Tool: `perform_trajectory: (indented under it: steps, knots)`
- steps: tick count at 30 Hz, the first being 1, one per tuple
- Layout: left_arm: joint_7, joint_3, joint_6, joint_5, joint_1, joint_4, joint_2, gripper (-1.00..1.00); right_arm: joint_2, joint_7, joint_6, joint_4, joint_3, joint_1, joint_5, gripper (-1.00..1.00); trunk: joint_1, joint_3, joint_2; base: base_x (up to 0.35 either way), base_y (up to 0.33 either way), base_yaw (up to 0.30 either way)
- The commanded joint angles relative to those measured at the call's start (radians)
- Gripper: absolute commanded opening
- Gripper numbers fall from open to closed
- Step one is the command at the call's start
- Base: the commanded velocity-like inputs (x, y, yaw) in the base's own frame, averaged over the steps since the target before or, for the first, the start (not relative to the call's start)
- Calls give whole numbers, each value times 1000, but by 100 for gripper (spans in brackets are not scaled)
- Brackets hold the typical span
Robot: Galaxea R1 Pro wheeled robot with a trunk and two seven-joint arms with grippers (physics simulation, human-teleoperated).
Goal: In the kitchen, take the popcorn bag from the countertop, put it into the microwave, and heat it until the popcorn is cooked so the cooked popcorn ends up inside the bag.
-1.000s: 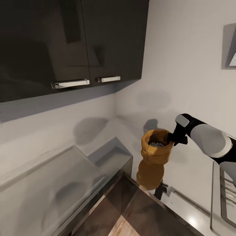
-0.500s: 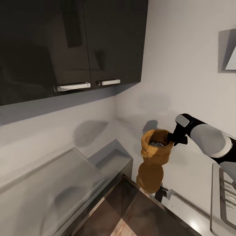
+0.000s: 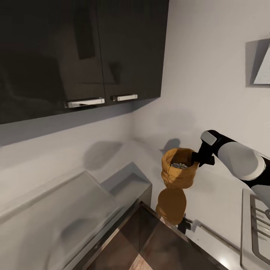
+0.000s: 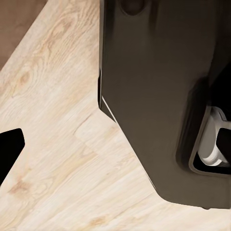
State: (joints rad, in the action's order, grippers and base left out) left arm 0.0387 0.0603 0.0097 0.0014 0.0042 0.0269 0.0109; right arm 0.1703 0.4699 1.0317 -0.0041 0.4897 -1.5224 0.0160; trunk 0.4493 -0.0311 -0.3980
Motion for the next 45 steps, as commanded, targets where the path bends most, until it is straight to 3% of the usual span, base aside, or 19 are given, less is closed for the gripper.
perform_trajectory:
  steps: [1, 37, 45]
  knots:
    - [1, 6, 1, 0, 0, 2, 0, 100, 0, 7, 2, 0, 9, -1, 1, -100, 1, 0, -2, 0, 0, 0]
    - [1, 6, 1, 0, 0, 2, 0, 100, 0, 7, 2, 0, 10, -1, 1, -100, 1, 60, -2, 0, -1, -63]
    - [1, 6, 1, 0, 1, 2, -2, 100, 0, 7, 2, 0, 10, -1, 1, -100, 1, 73, -2, -70, -182, -92]
